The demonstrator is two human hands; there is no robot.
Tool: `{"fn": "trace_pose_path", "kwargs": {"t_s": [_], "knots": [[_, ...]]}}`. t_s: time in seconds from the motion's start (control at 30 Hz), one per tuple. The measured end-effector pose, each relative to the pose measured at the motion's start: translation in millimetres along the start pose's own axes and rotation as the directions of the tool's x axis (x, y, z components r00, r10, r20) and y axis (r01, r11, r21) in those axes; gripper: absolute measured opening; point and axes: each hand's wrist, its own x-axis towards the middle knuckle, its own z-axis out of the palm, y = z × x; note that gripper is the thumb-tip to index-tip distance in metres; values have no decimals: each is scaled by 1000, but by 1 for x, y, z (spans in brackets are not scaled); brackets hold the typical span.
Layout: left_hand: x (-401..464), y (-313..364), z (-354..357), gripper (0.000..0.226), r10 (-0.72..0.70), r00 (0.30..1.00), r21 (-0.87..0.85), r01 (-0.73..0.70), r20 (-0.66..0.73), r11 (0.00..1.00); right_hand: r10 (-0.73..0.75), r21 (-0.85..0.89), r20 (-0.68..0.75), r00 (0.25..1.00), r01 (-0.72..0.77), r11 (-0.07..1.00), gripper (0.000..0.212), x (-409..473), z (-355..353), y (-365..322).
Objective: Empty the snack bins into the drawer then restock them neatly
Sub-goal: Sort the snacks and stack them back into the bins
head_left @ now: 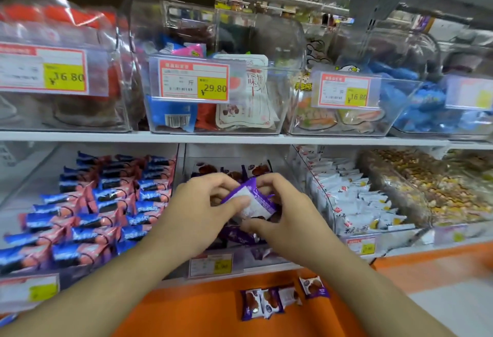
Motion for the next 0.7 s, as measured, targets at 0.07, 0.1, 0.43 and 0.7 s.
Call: {"fn": "trace_pose_path", "kwargs": {"t_s": [0.07, 0.1, 0.43, 0.7], "knots": [[0, -1, -1, 5, -61, 998, -34, 61, -3, 998, -12, 51, -43, 999, 14, 999, 52, -2, -1, -1], [0, 0, -1, 6, -74, 997, -70, 74, 1, 995, -25, 55, -70, 997, 29, 998, 49, -2, 0, 0], [-3, 2, -8, 39, -247, 966, -333, 260, 83, 906, -209, -87, -89, 974, 201, 976, 47, 1, 2, 6], [-6, -20, -17, 57, -137, 978, -257, 175, 158, 951, -150, -192, -83, 985, 132, 973, 38, 19, 9, 11]]}}
